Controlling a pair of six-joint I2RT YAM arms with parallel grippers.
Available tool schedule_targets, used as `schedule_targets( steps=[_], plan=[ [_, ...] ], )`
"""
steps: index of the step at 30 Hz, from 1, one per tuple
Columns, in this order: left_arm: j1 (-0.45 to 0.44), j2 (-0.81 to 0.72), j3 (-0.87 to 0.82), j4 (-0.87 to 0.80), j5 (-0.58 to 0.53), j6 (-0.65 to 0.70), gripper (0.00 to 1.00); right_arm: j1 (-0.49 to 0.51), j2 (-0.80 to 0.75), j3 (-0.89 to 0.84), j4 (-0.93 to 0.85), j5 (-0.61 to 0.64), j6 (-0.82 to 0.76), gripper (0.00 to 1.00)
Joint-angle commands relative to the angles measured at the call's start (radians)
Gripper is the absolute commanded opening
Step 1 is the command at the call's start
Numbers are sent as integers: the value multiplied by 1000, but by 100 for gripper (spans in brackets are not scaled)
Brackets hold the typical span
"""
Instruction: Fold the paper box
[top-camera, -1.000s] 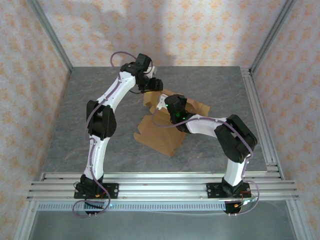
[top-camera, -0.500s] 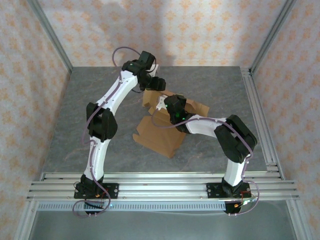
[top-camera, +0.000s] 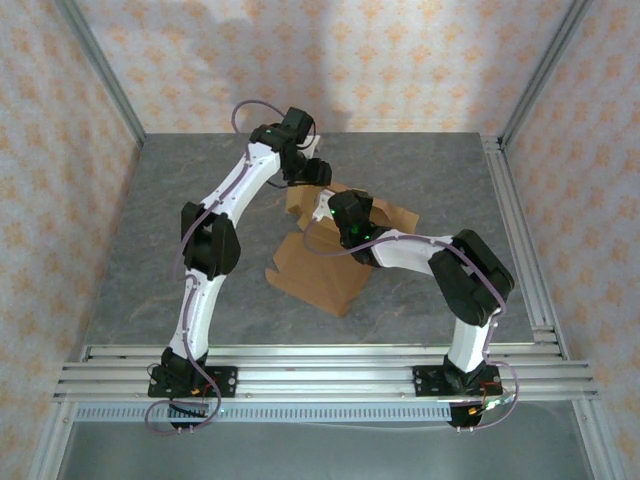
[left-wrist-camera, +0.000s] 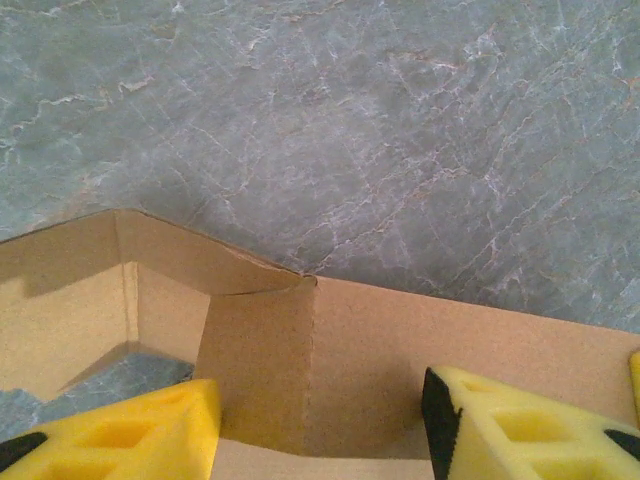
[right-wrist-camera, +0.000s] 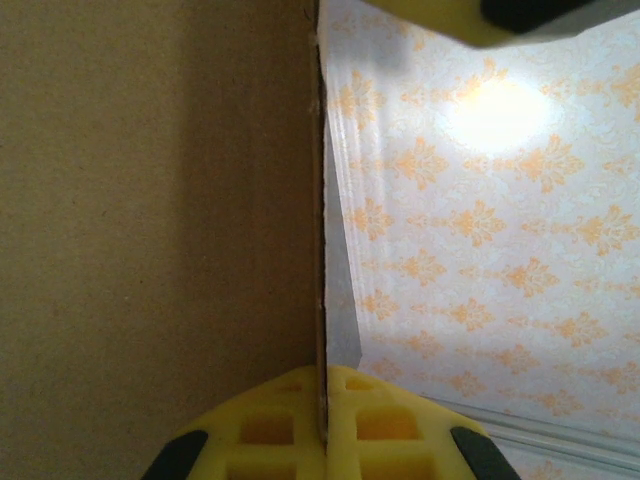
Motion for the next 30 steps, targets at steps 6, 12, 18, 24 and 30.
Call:
schedule_targets(
  steps=[6, 12, 18, 24, 30],
  plan=[
    [4, -4, -11, 17, 92, -58, 44, 8, -2, 41, -24, 16, 6, 0],
    [4, -6, -18, 22, 114, -76, 34, 10, -1, 47, -23, 20, 5, 0],
    [5, -27, -46, 39, 125, -83, 13, 12, 0, 48, -26, 24, 3, 0],
    [9, -41, -61, 41, 114, -80, 40, 13, 1, 50, -27, 27, 4, 0],
    [14, -59, -82, 52, 109, -78, 37, 13, 1, 50, -24, 29, 9, 0]
  ],
)
